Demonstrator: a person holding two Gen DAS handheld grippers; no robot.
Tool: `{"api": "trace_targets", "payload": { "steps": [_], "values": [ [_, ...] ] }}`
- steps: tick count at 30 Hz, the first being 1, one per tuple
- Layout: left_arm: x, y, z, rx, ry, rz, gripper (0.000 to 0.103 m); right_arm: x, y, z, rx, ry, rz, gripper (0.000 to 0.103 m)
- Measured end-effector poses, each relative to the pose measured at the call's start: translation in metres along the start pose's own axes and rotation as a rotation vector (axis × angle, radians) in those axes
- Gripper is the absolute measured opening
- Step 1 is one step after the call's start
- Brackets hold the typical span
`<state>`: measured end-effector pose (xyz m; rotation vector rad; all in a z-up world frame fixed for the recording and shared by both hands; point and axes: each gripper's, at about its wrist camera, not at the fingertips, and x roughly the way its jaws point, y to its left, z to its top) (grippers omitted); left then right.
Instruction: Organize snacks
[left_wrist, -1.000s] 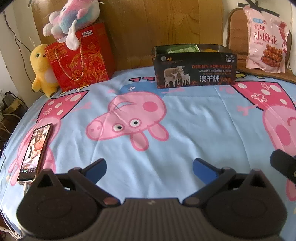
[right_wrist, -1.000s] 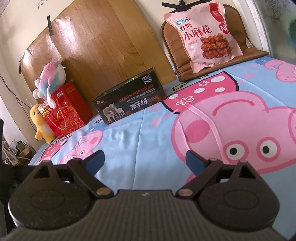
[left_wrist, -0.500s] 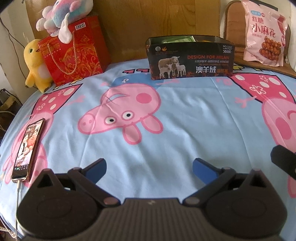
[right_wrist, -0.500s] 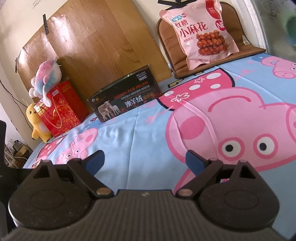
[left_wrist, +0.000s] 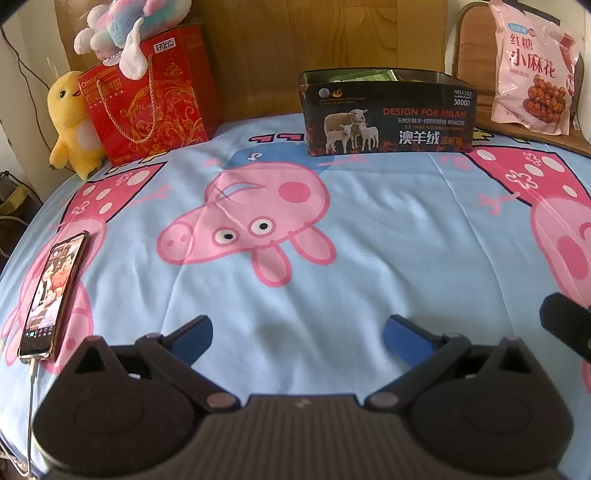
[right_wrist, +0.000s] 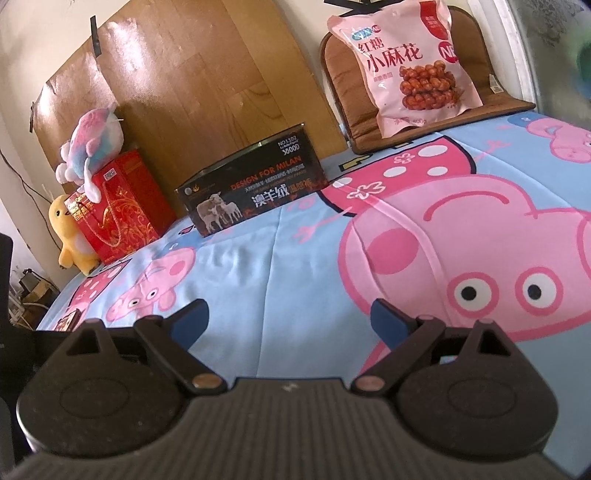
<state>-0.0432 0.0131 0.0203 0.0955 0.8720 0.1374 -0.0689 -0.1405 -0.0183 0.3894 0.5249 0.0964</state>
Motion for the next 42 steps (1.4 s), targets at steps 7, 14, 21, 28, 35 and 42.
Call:
{"api": "trace_targets", "payload": {
  "steps": [7, 14, 21, 28, 35, 42],
  "values": [
    [-0.0012, 0.0017, 0.0024, 0.006, -0.009, 0.017, 0.103, 0.0019, 0.0036, 0.0012, -0.006, -0.010, 0.006, 0.096],
    [-0.0019, -0.0036, 0.0023, 0.016, -0.006, 0.010, 0.103, 0.0018, 0.0015, 0.0011, -0.002, -0.010, 0.004, 0.096],
    [-0.0035, -0.0072, 0.0022, 0.024, -0.003, 0.007, 0.103, -0.0002, 0.0007, 0.0015, 0.002, -0.017, 0.005, 0.096],
    [-0.0030, -0.0072, 0.0026, 0.024, -0.003, 0.012, 0.103, -0.0004, 0.0013, 0.0012, 0.002, -0.017, 0.005, 0.096],
    [-0.0007, -0.0061, 0.0013, 0.019, 0.004, 0.016, 0.103, -0.0003, 0.0016, 0.0015, 0.002, -0.014, 0.005, 0.096],
    [-0.0001, -0.0061, 0.0002, 0.019, 0.006, 0.023, 0.103, 0.0016, 0.0020, 0.0003, 0.002, -0.008, 0.007, 0.096]
  ]
}}
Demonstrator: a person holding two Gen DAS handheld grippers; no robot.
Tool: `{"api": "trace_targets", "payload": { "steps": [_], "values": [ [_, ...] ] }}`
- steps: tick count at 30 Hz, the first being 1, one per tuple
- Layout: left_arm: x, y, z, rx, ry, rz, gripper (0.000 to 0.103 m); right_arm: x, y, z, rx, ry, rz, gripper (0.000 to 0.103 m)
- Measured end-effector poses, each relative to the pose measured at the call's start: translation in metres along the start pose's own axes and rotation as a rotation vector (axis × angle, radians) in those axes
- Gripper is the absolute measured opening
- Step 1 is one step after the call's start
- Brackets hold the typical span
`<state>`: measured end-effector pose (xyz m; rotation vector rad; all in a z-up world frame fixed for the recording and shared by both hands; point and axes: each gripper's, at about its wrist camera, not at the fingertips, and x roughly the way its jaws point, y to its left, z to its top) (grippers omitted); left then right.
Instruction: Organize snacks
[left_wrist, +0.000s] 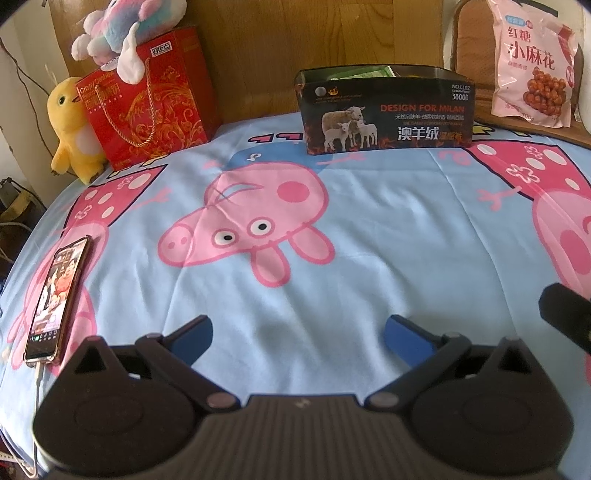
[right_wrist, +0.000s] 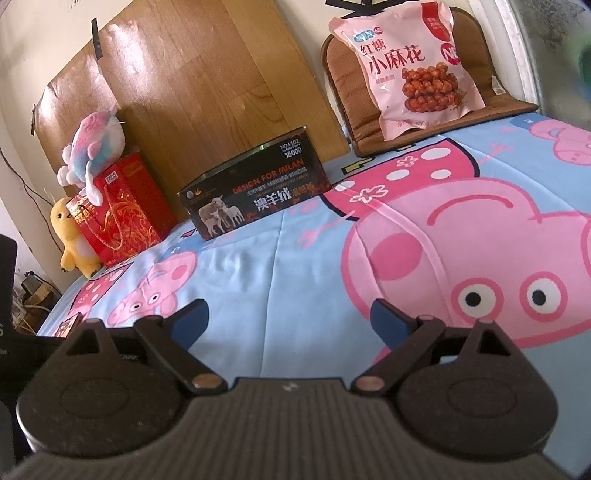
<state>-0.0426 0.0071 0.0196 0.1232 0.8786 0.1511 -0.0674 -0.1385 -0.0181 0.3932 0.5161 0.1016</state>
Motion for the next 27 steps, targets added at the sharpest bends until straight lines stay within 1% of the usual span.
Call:
{"api": "trace_targets", "payload": {
  "steps": [27],
  "values": [
    [0.0013, -0.0001, -0.0013, -0.002, 0.006, 0.005, 0.103, 0.0006, -0.0010, -0.0022, -0.001, 0.004, 0.002, 0.096]
  ]
}}
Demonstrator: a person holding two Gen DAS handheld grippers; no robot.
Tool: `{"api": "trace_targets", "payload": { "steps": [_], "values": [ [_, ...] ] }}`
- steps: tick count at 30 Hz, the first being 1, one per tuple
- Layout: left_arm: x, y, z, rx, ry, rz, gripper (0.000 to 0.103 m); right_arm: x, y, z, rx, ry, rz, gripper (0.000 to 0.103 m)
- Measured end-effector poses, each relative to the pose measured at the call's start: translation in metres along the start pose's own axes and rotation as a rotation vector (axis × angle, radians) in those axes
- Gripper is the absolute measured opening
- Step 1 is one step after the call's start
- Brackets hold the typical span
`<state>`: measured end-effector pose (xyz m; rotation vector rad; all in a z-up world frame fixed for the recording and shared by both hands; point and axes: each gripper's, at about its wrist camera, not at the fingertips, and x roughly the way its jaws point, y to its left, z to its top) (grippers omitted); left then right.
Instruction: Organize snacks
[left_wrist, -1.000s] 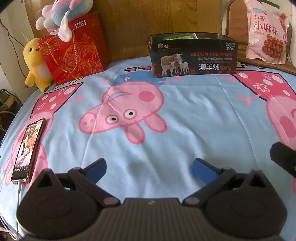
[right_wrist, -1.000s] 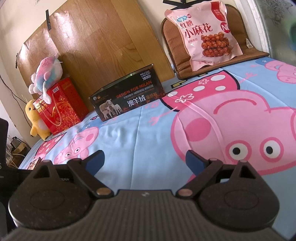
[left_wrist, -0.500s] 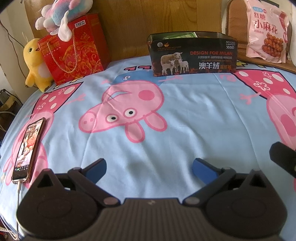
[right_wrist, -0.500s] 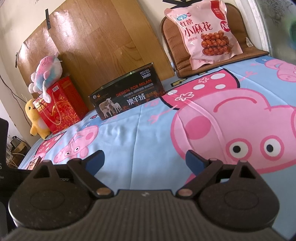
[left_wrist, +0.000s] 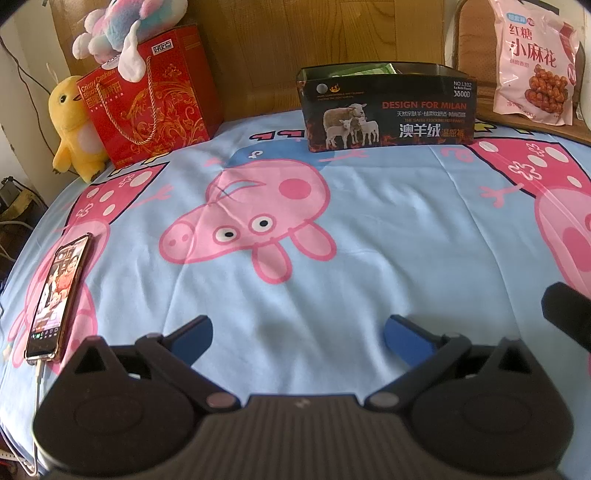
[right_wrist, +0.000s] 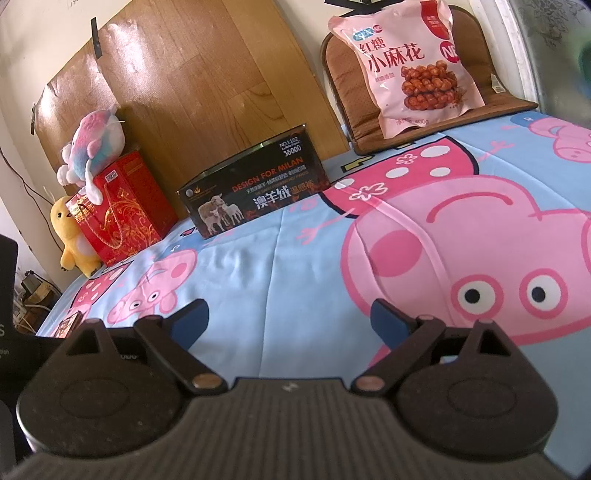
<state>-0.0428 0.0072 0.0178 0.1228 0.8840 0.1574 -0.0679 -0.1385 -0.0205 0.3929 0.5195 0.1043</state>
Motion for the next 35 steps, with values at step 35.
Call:
{"api": "trace_targets", "payload": {
  "steps": [35],
  "values": [
    [-0.0093, -0.0023, 0.0043, -0.012, -0.040, -0.052, 0.103, -0.0023, -0.0001, 0.0031, -0.005, -0.011, -0.006, 0.096]
  ]
}}
